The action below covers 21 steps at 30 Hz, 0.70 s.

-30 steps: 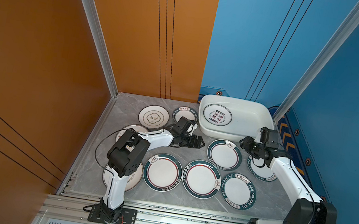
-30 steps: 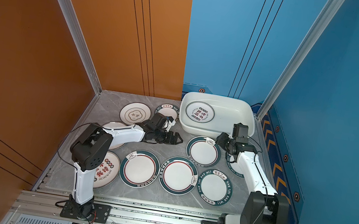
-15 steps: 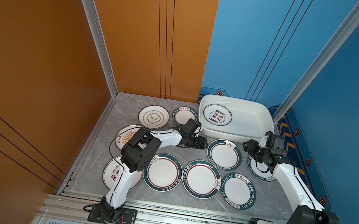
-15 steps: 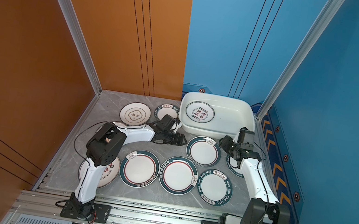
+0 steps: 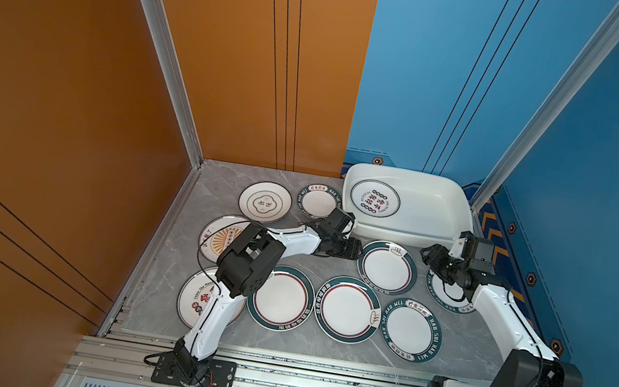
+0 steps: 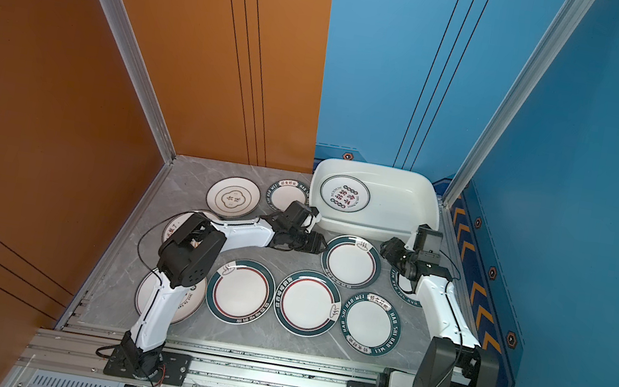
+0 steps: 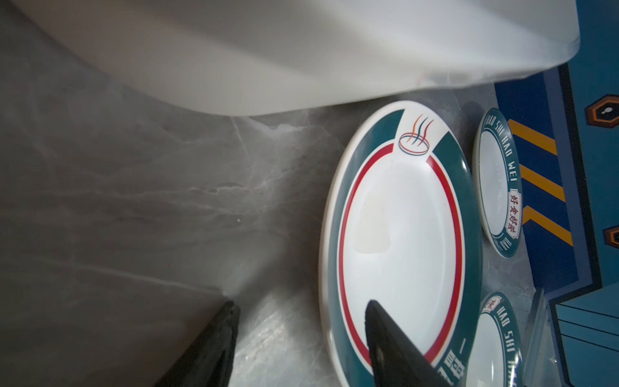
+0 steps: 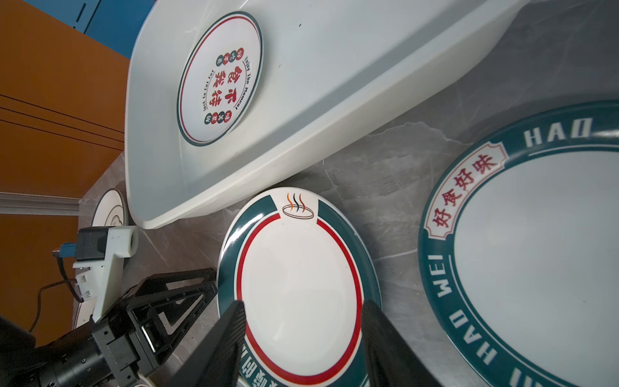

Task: Place the plates into the plastic bin on the countertop
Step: 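Grasp the edge of the steam-logo plate with the left gripper and tilt it up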

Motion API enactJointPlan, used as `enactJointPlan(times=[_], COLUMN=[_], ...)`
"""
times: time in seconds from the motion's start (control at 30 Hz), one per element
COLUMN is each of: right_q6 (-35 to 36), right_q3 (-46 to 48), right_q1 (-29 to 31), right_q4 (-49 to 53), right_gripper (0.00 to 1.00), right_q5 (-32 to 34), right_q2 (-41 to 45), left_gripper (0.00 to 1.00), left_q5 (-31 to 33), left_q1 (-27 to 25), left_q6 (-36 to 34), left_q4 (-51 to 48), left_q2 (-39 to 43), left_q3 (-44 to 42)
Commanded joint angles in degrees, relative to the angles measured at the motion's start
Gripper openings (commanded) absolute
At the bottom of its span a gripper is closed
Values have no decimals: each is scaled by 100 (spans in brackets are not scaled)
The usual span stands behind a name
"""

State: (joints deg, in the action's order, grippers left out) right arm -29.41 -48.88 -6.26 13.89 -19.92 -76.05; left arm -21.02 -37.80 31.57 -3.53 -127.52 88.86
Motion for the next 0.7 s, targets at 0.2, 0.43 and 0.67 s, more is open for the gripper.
enactJointPlan(times=[0.2,0.43,0.67], right_q6=[-22,5,5], right_q3=[102,198,272], right_q1=[-42,-59,-59], right_q4=[-148,-102,-105], right_gripper=[58,58,58], right_q5=[-153,-120,-117], right_q2=[-86,-15,-19], left_gripper=[47,37,27], left_q5=[-135,-255,-407], left_q1=[-228,-241,-245], left_q6=[206,295,404], left_q4=[-75,69,251], left_q2=[-437,-436,-437], left_q3=[125,105,27])
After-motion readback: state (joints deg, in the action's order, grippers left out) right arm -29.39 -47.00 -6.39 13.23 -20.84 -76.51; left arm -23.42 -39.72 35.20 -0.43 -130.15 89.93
